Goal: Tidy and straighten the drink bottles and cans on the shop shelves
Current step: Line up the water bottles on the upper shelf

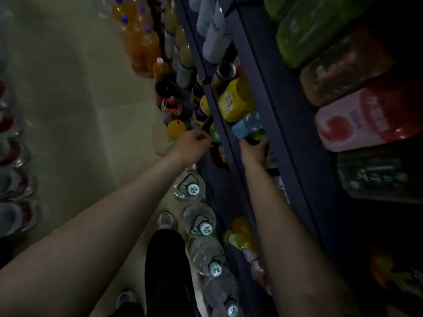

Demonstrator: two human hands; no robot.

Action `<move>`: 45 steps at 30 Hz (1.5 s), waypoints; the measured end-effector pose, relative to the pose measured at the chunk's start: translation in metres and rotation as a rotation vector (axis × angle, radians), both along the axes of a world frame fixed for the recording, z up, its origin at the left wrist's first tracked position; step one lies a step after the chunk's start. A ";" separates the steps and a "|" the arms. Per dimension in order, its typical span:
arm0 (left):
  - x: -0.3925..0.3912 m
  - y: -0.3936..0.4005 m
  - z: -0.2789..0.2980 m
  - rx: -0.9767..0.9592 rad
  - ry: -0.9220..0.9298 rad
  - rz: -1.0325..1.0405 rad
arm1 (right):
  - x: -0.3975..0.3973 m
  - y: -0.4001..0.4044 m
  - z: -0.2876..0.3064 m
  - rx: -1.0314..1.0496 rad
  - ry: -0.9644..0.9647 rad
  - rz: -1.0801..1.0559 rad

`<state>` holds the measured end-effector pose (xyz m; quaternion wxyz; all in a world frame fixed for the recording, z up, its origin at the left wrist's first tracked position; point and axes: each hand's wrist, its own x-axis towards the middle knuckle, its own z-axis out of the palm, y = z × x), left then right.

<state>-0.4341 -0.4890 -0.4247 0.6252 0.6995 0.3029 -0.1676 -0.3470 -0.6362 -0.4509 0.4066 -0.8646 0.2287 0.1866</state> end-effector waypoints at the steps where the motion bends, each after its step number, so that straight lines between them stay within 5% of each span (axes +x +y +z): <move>1: 0.004 -0.001 -0.003 -0.004 -0.006 -0.011 | 0.007 0.000 -0.003 0.029 -0.034 -0.014; 12: 0.005 -0.005 -0.037 0.017 0.079 -0.032 | 0.011 0.015 -0.027 -0.012 -0.219 -0.005; 20: -0.069 0.005 -0.010 0.233 -0.086 -0.203 | -0.092 0.026 0.041 0.097 -0.087 0.172; 24: -0.130 -0.002 0.077 0.137 -0.222 -0.048 | -0.162 0.031 0.118 0.243 -0.186 0.253; 31: -0.239 -0.021 0.247 -0.425 -0.368 0.311 | -0.286 -0.005 0.293 0.437 -0.378 0.333; 36: -0.288 -0.060 0.369 -0.506 -0.592 0.172 | -0.363 -0.048 0.406 0.526 -0.551 0.425; 45: -0.370 -0.168 0.501 -0.496 -0.916 -0.165 | -0.449 -0.154 0.536 0.320 -0.814 0.458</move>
